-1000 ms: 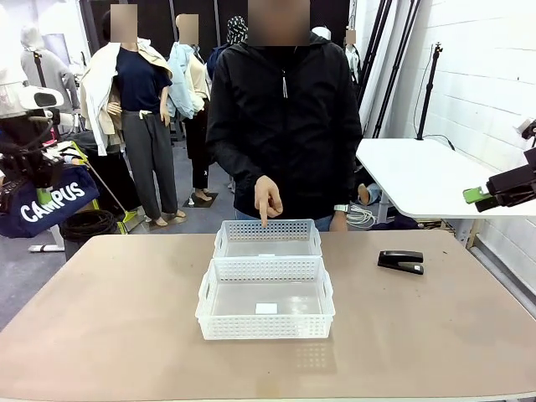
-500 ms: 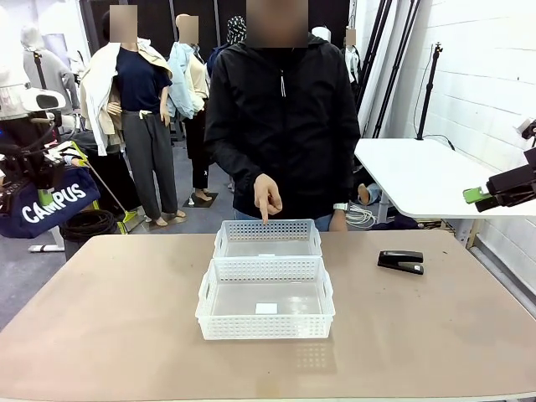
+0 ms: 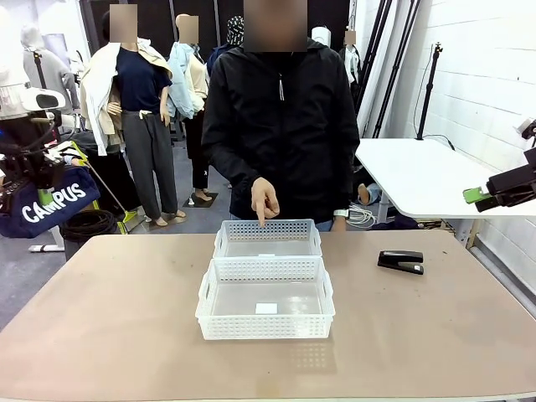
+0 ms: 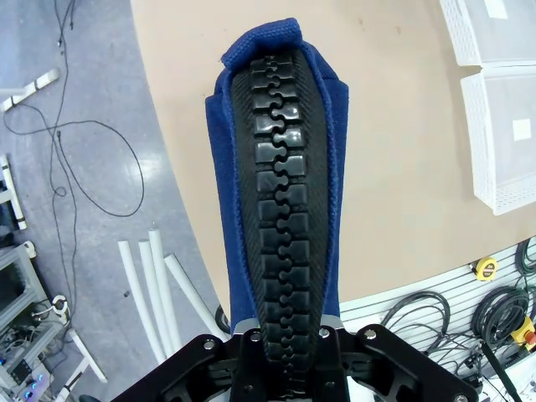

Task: Distribute items into two baskets.
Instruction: Move the picked Pencil pouch towards the Organizing basket indicated by the person, stopping as directed.

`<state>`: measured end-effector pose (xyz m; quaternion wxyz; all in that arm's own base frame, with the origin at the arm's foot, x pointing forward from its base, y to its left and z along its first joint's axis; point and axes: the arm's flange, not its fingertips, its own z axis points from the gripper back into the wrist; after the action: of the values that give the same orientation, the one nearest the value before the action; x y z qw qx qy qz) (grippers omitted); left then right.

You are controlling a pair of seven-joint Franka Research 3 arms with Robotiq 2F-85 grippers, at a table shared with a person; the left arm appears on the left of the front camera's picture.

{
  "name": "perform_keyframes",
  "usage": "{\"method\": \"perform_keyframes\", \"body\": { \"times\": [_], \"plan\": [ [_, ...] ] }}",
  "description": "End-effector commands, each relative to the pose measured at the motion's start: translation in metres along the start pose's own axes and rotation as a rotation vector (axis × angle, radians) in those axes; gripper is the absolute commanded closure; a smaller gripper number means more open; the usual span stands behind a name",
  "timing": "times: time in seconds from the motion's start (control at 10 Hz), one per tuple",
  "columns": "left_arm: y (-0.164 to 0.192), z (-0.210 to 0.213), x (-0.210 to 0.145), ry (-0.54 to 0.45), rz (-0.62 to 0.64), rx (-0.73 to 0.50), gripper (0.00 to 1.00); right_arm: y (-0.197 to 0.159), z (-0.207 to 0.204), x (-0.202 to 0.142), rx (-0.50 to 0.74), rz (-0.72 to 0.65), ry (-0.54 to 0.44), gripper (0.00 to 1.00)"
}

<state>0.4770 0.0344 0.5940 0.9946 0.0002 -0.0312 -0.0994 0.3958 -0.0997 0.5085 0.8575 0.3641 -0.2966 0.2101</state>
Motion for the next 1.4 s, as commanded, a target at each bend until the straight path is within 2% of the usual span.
{"method": "perform_keyframes", "body": {
  "times": [0.0, 0.6, 0.9, 1.3],
  "plan": [
    [0.001, 0.004, 0.002, -0.006, 0.002, 0.004, 1.0, 0.0, -0.001, 0.0, 0.003, 0.0, 0.0, 0.0],
    [0.0, 0.0, 0.0, 0.0, 0.0, 0.0, 1.0, 0.0, -0.001, 0.0, 0.003, 0.0, 0.0, 0.0],
    [-0.029, 0.02, -0.002, -0.166, -0.281, -0.049, 1.0, 0.0, -0.001, 0.0, 0.003, 0.0, 0.0, 0.0],
    [-0.094, 0.039, -0.01, -0.219, -0.627, -0.024, 1.0, 0.0, -0.001, 0.0, 0.003, 0.0, 0.0, 0.0]
  ]
}}
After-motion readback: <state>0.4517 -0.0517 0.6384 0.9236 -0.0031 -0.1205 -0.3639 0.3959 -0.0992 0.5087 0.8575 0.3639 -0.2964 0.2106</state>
